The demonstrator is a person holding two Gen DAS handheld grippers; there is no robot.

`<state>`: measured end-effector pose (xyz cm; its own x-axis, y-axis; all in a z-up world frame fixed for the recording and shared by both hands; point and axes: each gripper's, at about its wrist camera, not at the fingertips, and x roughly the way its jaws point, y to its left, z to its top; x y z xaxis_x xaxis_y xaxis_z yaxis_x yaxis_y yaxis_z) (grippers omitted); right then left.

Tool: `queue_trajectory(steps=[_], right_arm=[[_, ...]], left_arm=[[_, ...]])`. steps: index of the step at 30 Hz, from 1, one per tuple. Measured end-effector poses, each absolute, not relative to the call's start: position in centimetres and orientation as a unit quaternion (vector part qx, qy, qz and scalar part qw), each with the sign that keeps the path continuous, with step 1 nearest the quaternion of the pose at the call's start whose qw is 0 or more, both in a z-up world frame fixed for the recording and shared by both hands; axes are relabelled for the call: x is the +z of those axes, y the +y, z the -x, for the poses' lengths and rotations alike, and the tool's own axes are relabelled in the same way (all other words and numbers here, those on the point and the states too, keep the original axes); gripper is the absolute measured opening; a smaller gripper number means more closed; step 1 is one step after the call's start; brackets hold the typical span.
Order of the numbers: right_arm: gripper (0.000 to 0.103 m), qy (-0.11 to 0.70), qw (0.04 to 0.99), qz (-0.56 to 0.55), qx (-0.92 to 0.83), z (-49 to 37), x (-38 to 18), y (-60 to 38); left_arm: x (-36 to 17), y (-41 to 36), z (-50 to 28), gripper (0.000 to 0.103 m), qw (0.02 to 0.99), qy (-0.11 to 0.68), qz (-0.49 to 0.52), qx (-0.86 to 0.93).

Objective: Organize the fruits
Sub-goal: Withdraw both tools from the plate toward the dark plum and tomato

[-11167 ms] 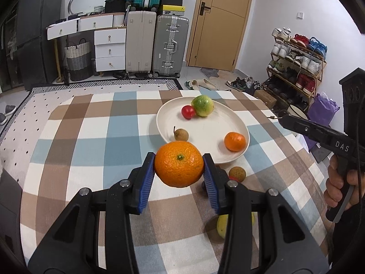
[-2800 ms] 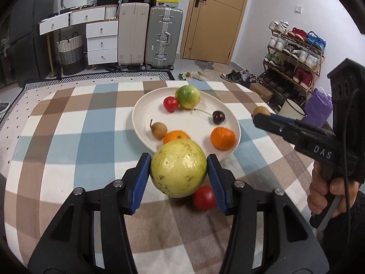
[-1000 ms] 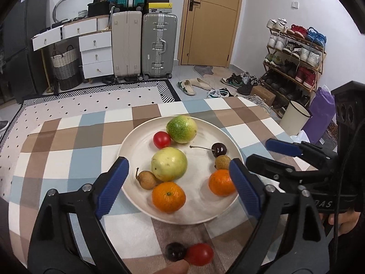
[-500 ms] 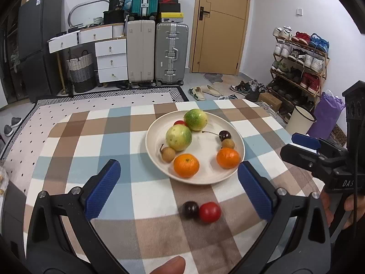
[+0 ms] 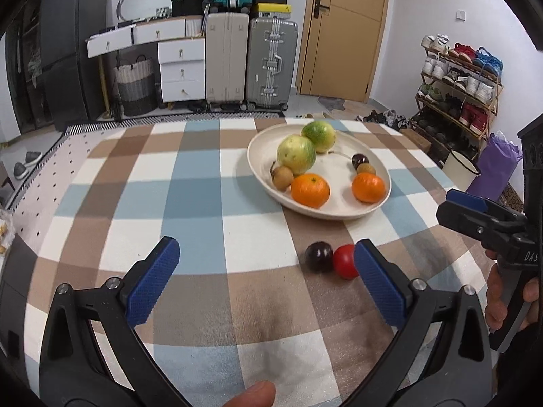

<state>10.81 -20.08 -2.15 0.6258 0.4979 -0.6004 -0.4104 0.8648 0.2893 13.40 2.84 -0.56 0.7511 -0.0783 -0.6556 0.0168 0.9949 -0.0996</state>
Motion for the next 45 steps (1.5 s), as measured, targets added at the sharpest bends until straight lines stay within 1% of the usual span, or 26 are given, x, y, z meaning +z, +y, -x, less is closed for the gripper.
queue_trajectory(steps=[5,26,35,41,43,45], right_arm=[[0.103,0.380,0.890,-0.049,0.247,-11.3,-3.5,-19.5],[0.103,0.428,0.864,0.010,0.265,-11.8,-5.4,-15.9],[0.102,0.437,0.859,0.048,0.263,-12.4,-5.8,-13.5],[0.101,0.437,0.854,0.085,0.268,-12.4,-6.0,-11.5],[0.098,0.440,0.851,0.092,0.270,-12.4,-6.4,-11.0],[0.090,0.445,0.848,0.099,0.272,-12.5,-6.7,-10.5]], left_arm=[[-1.7,2.3,-13.9,0.102,0.930,0.365,0.033,-0.023],[-2.6,3.4,-14.9,0.102,0.926,0.376,0.046,-0.010],[-3.0,4.2,-15.5,0.102,0.921,0.385,0.058,0.001],[-3.3,3.9,-15.6,0.102,0.922,0.386,0.041,0.003],[-3.2,3.9,-15.5,0.102,0.922,0.384,0.042,-0.002],[-3.2,4.1,-15.5,0.102,0.921,0.386,0.049,-0.006]])
